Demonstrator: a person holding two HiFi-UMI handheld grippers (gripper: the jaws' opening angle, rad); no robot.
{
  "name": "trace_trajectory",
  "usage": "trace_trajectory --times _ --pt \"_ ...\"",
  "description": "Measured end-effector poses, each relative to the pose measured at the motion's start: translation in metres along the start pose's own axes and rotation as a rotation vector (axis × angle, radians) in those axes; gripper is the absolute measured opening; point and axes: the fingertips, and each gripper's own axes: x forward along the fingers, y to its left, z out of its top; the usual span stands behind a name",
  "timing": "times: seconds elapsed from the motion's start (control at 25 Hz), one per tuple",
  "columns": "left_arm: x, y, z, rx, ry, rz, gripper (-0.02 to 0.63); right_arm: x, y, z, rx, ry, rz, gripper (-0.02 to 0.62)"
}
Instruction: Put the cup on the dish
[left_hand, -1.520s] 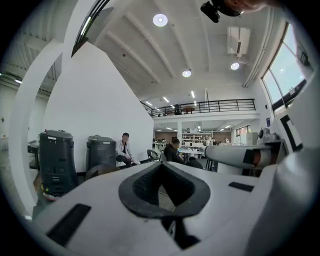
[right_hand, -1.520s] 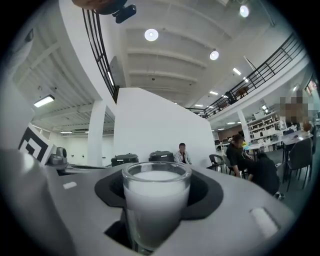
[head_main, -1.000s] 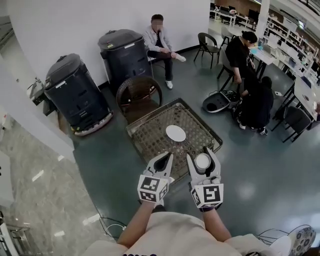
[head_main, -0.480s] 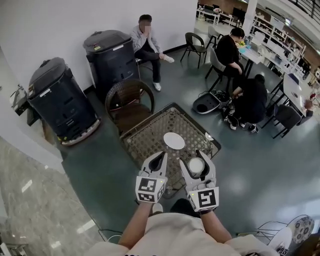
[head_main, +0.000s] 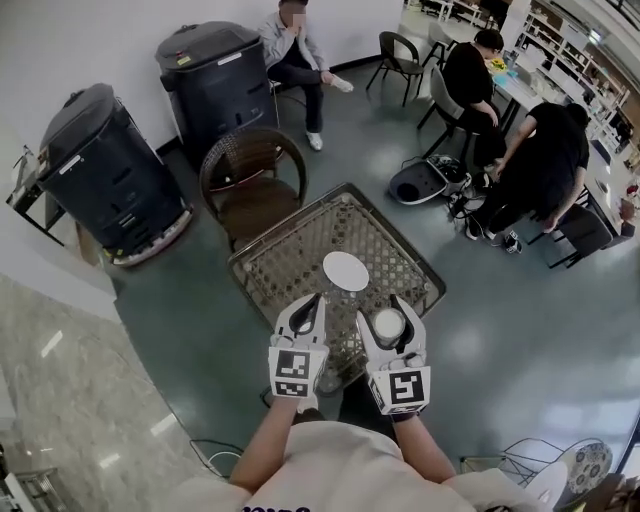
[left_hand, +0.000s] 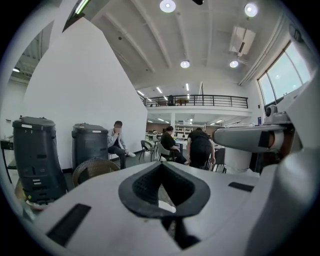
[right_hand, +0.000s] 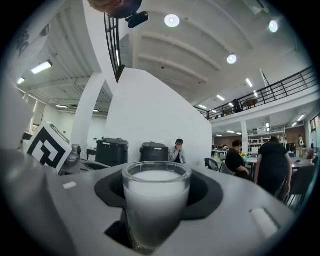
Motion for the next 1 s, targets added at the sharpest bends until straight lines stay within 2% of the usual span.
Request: trace_trajectory --times 0.24,0.52,0.6,0.76,1.0 --pt "0.04 -0.007 -0.033 -0.06 0.093 -0.021 0.005 0.036 -0.022 -0.031 0.028 0.004 0.036 0.249" --pt "0.072 0.007 -0.068 -0.075 0.179 -0.006 0.005 0.074 -0.044 -0.077 0.044 0.024 0.047 0.249" --pt "0.078 0.013 -0.073 -0.075 0.165 0.001 0.005 0.082 -0.051 -0.094 0.066 0.055 0.036 0.25" --pt "0.087 0.024 -0.075 -0.056 0.07 0.009 0.003 0.101 -0.055 -0.129 0.093 0.133 0.055 0.25" --pt "0.103 0.023 -0.091 -0.07 0.03 0.007 0.003 0.117 -0.054 -0.178 0.08 0.213 0.104 0.25"
